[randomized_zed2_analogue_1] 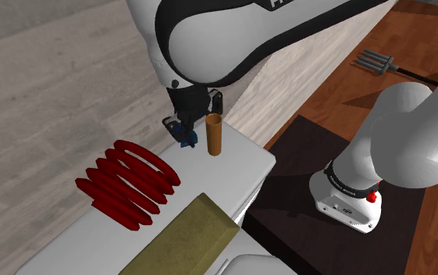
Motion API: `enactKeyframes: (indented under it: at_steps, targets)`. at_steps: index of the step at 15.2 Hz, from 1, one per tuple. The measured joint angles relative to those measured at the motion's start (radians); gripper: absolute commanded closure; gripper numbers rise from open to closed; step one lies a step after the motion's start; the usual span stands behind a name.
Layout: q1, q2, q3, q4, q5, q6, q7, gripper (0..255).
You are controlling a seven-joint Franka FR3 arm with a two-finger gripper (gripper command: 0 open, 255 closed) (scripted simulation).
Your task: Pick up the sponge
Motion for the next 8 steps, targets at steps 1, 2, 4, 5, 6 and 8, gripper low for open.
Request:
enactKeyframes:
  at_steps: [1, 2, 4, 5, 6, 8]
  targets:
    - [-0.003, 0.025, 0.007, 0.036, -0.021, -0.063, 0.056, 0]
    - [-0.002, 0.047, 0.014, 0.066, -0.046, -0.122, 0.110, 0]
    - [0.001, 0.058, 0.014, 0.083, -0.076, -0.170, 0.124, 0]
    - [0.002, 0.055, 0.012, 0.083, -0.084, -0.179, 0.102, 0]
    - [0.003, 0.055, 0.012, 0.086, -0.079, -0.194, 0.085, 0]
    - [0.005, 0.059, 0.017, 0.078, -0.092, -0.166, 0.075, 0]
